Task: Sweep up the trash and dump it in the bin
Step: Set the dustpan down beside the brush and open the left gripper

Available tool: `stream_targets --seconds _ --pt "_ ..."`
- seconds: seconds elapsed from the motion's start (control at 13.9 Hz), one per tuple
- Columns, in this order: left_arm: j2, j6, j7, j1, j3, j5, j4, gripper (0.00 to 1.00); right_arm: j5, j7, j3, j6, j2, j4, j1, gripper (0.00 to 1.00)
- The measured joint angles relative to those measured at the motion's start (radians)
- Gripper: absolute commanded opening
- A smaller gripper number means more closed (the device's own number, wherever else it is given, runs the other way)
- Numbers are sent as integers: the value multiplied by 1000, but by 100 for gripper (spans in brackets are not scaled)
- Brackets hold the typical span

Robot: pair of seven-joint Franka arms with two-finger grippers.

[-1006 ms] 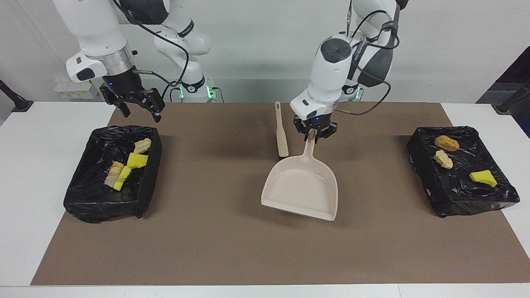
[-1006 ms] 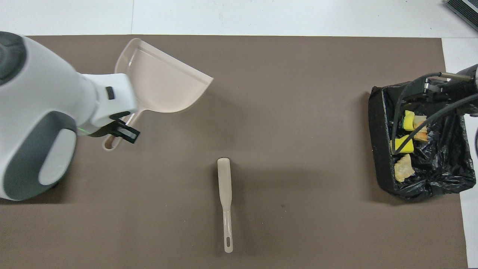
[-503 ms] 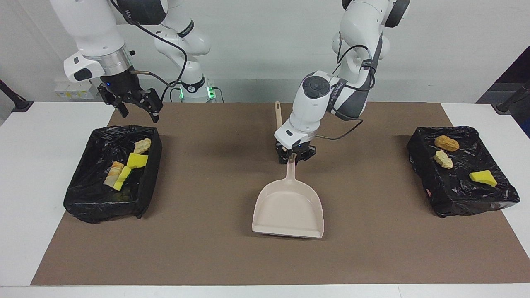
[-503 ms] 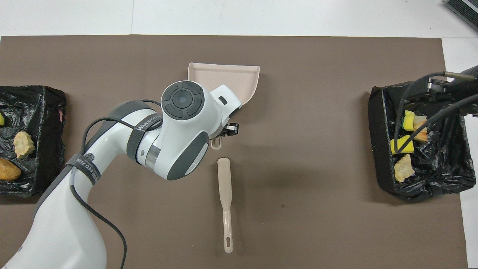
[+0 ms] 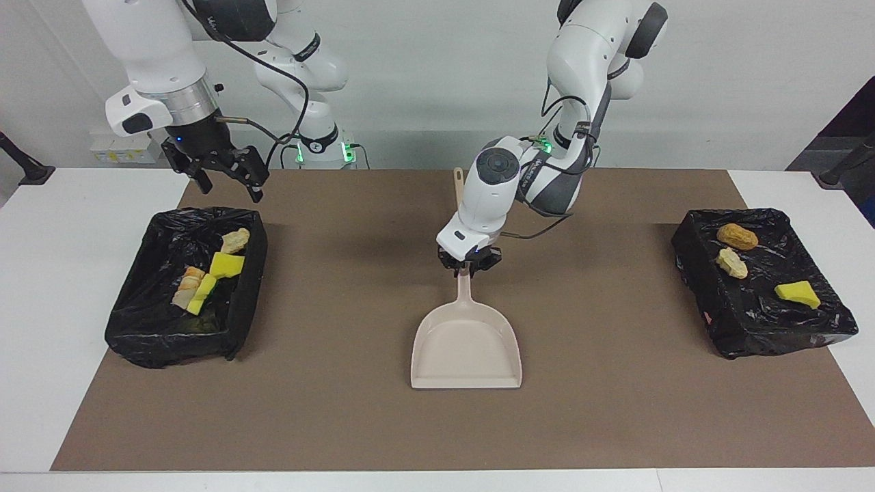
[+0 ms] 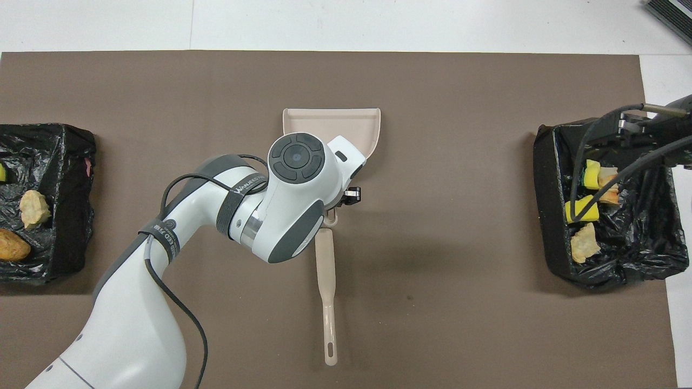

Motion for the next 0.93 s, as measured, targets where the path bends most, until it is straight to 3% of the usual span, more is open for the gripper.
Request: stream_targets --seconds 0.07,0.14,0.22,0.5,0.93 --pt "0 0 0 0 1 0 1 27 0 0 0 0 0 0 0 100" --pt "0 0 0 0 1 1 1 79 0 0 0 0 0 0 0 100" --pt "0 0 0 0 2 1 1 100 0 0 0 0 0 0 0 100" --pt "-19 -26 0 3 10 1 11 100 0 0 0 0 0 0 0 100" --pt "-125 -126 50 83 30 30 25 100 0 0 0 0 0 0 0 100"
